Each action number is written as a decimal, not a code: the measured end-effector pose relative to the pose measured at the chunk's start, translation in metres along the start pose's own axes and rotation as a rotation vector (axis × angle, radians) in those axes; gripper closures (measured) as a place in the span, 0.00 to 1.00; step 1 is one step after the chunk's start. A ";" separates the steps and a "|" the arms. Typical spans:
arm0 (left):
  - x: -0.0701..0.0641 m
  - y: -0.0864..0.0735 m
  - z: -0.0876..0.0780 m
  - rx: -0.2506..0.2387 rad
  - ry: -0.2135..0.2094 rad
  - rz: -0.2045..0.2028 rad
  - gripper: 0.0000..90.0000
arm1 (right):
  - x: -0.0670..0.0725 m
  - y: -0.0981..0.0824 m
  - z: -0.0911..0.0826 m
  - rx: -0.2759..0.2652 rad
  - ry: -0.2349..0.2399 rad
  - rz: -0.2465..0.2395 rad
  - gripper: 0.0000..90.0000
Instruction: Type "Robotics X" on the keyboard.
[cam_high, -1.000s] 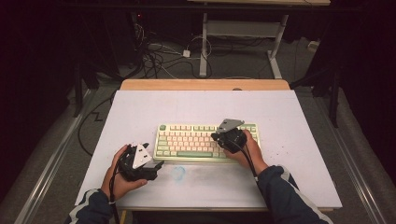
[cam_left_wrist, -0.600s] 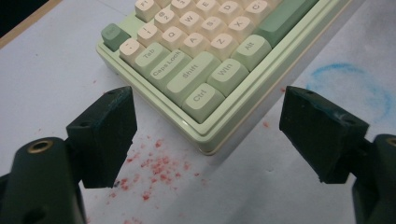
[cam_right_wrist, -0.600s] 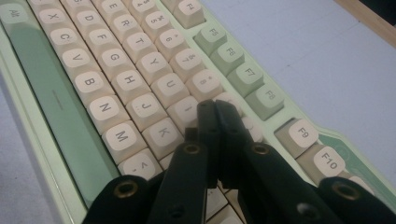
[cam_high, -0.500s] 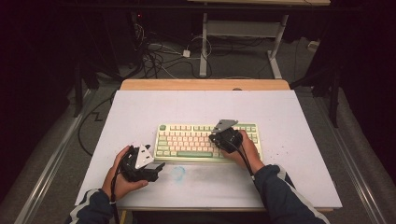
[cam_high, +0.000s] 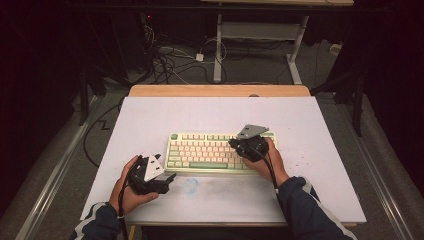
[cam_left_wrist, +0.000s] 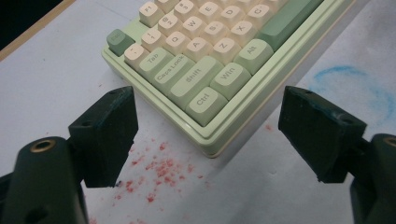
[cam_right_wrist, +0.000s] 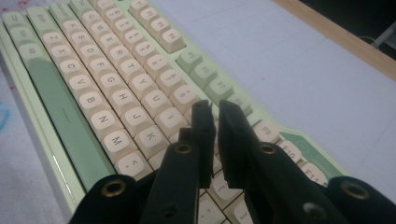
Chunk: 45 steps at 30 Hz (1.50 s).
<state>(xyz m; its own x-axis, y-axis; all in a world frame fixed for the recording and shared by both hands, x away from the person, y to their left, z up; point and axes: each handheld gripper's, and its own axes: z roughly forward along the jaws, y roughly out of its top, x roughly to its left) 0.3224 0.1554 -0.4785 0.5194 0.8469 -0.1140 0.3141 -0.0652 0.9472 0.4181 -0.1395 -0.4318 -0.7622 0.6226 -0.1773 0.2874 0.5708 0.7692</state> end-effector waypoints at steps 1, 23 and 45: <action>0.000 0.000 0.000 -0.001 0.000 0.000 0.21 | -0.001 0.000 -0.003 -0.009 -0.005 0.002 0.93; 0.000 -0.003 0.000 0.019 -0.001 0.021 0.21 | 0.008 -0.003 -0.047 -0.159 -0.032 -0.076 0.44; -0.001 -0.002 0.000 0.014 0.004 0.025 0.21 | 0.010 -0.040 -0.088 -0.210 -0.162 -0.051 0.33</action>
<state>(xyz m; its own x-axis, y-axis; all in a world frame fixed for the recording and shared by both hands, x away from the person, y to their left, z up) 0.3212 0.1544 -0.4802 0.5237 0.8472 -0.0895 0.3123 -0.0932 0.9454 0.3481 -0.2034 -0.4105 -0.6653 0.6827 -0.3021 0.1112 0.4907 0.8642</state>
